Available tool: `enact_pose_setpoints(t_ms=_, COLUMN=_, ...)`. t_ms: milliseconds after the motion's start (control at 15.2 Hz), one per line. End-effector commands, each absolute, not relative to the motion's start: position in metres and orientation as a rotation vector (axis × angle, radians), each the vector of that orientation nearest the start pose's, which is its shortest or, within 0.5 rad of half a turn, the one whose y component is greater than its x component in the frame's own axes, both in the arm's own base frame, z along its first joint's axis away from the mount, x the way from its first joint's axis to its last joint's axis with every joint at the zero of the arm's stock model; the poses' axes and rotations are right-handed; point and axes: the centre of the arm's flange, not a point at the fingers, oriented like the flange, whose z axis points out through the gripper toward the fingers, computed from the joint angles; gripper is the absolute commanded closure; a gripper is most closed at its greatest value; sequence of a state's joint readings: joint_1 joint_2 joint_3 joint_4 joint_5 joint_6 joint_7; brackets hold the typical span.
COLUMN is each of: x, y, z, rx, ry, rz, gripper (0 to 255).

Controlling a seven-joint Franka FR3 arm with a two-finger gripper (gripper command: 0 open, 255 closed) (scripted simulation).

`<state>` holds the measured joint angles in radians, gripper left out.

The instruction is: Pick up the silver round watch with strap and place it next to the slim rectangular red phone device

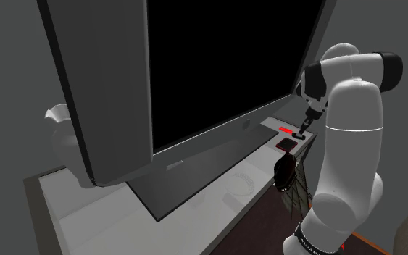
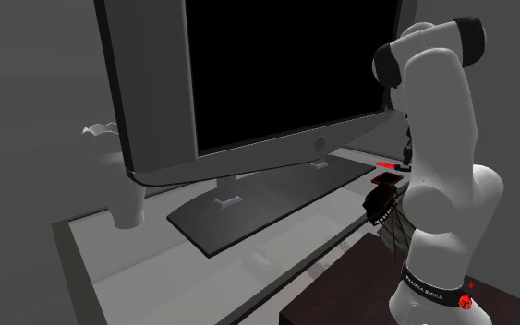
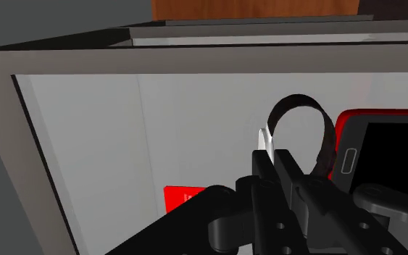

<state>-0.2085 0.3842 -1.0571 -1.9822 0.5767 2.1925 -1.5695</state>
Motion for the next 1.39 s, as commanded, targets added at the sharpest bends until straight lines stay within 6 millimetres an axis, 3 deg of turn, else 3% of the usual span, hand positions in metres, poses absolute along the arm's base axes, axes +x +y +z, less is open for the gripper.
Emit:
enact_pose_setpoints(t_ms=0, x=0.229, y=-0.553, z=0.360, rx=-3.176, ry=-0.021, rz=-0.240, gripper=255)
enact_pose_setpoints(t_ms=396, x=0.229, y=-0.553, z=0.361, rx=-3.176, ry=-0.021, rz=-0.240, gripper=255)
enact_pose_setpoints(t_ms=462, x=0.229, y=-0.553, z=0.361, rx=-3.176, ry=-0.021, rz=-0.240, gripper=0)
enact_pose_setpoints(t_ms=792, x=0.229, y=-0.553, z=0.361, rx=-3.176, ry=-0.021, rz=-0.240, gripper=0)
enact_pose_setpoints(t_ms=1056, x=0.221, y=-0.551, z=0.410, rx=-3.176, ry=-0.021, rz=-0.240, gripper=0)
enact_pose_setpoints(t_ms=1320, x=0.221, y=-0.551, z=0.410, rx=-3.176, ry=-0.021, rz=-0.240, gripper=0)
